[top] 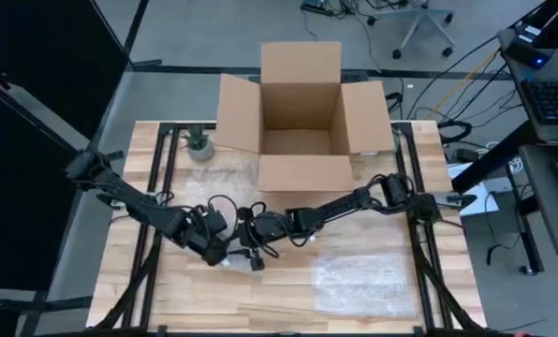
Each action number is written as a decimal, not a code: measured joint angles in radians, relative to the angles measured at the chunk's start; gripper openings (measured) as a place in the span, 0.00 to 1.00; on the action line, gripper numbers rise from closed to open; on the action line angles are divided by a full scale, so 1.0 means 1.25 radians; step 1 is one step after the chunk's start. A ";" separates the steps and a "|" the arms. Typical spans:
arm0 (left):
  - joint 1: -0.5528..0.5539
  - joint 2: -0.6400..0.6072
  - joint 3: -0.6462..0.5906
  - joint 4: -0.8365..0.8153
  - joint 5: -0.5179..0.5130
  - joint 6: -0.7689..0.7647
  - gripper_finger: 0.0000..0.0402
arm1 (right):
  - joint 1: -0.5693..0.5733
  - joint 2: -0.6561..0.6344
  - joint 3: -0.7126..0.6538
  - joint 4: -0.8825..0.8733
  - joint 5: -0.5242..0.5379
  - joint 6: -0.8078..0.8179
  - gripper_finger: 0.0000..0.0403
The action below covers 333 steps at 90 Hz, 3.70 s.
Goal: Wrap mug
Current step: Wrap the red mug with the bubble wrap
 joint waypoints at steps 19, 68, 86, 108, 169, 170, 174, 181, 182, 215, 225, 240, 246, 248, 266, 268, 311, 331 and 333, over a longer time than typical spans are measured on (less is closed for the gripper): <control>0.000 0.000 0.035 -0.030 0.016 0.035 0.53 | -0.002 0.007 0.002 -0.011 0.000 -0.022 0.39; -0.019 -0.070 0.230 -0.245 -0.039 0.026 0.53 | -0.005 0.006 0.002 -0.019 0.002 -0.016 0.39; -0.085 -0.129 0.283 -0.315 -0.114 -0.047 0.53 | -0.012 0.006 0.002 -0.020 0.000 -0.013 0.39; -0.214 -0.184 0.285 -0.443 -0.130 -0.257 0.53 | -0.014 0.006 0.002 -0.021 0.001 -0.013 0.39; -0.442 -0.058 0.095 -0.295 -0.033 -0.556 0.53 | -0.016 0.007 0.001 -0.019 0.004 -0.013 0.39; -0.442 -0.057 0.096 -0.296 -0.045 -0.556 0.53 | -0.016 0.007 0.001 -0.019 0.004 -0.013 0.39; -0.439 -0.058 0.102 -0.305 -0.094 -0.556 0.53 | -0.016 0.007 0.000 -0.019 0.004 -0.013 0.39; -0.431 -0.066 0.114 -0.308 -0.187 -0.551 0.53 | -0.016 0.007 0.000 -0.019 0.005 -0.013 0.39; -0.429 -0.067 0.116 -0.308 -0.200 -0.549 0.53 | -0.016 0.007 0.000 -0.019 0.005 -0.013 0.39; -0.311 -0.050 0.117 -0.309 -0.327 -0.447 0.53 | -0.017 0.007 0.000 -0.022 0.009 -0.013 0.39; -0.275 -0.038 0.117 -0.256 -0.327 -0.375 0.53 | -0.017 0.008 -0.001 -0.028 0.003 -0.018 0.39; -0.245 -0.013 0.119 -0.211 -0.267 -0.323 0.53 | -0.015 0.008 -0.001 -0.028 -0.005 -0.022 0.39; -0.245 -0.002 0.120 -0.211 -0.246 -0.323 0.53 | -0.014 0.008 -0.001 -0.026 -0.005 -0.025 0.39; -0.245 0.002 0.120 -0.212 -0.237 -0.323 0.53 | -0.014 0.008 0.000 -0.024 -0.005 -0.027 0.39; -0.244 0.013 0.118 -0.217 -0.185 -0.326 0.53 | -0.009 0.004 0.004 -0.022 0.007 -0.034 0.39; -0.244 0.013 0.118 -0.217 -0.183 -0.329 0.53 | -0.009 0.000 0.007 -0.027 0.007 -0.034 0.39; -0.241 0.017 0.114 -0.221 -0.150 -0.330 0.53 | -0.013 -0.009 0.013 -0.006 0.011 -0.001 0.39; -0.226 0.017 0.130 -0.225 -0.182 -0.333 0.53 | -0.019 -0.006 0.014 -0.007 0.022 0.005 0.39; -0.223 0.017 0.132 -0.225 -0.182 -0.330 0.53 | -0.020 -0.005 0.014 -0.009 0.020 0.008 0.39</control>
